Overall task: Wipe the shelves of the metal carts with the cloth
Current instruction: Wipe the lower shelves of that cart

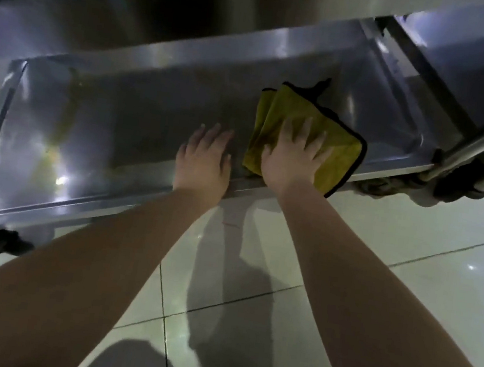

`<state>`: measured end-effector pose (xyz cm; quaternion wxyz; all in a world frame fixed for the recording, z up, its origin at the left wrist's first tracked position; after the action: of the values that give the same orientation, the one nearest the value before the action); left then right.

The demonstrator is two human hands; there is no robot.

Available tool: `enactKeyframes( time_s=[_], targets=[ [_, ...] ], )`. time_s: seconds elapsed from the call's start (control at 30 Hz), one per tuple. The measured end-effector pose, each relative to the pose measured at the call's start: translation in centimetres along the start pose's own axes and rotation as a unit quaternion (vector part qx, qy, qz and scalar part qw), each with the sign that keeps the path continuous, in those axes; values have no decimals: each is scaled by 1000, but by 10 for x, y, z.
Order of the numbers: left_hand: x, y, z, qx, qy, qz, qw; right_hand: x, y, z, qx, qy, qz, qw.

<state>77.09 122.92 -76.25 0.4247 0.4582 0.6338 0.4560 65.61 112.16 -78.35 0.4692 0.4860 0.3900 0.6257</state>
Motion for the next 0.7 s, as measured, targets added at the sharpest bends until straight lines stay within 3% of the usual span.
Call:
enactKeyframes(
  time_s=[0.1, 0.3, 0.43, 0.53, 0.6, 0.7],
  targets=[
    [-22, -14, 16, -46, -17, 55, 997, -15, -9, 7, 31, -34, -8, 999],
    [-55, -39, 34, -92, -54, 104, 989, -68, 5, -41, 71, 33, -41, 996],
    [-52, -45, 39, -75, -47, 83, 993, -135, 50, -128, 42, -92, -21, 995],
    [-52, -43, 37, -64, -54, 70, 994, -146, 58, -132, 25, -162, -22, 986],
    [-51, -40, 36, -40, -51, 45, 997, -130, 46, -88, 34, -116, -28, 992],
    [-47, -35, 36, 2, -15, -29, 999, -76, 5, 15, 48, 85, -29, 995]
  ],
)
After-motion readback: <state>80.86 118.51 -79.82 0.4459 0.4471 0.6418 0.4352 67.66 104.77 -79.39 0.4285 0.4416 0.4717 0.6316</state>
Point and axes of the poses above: each hand's wrist, its own x-axis away from the middle knuckle, its own y-axis out of the back of the hand, z = x × y, the point moved 2 cm from there along -x, towards the middle knuckle, and after that the axes turned 14 degrees about -y, right-handed, at the moved point
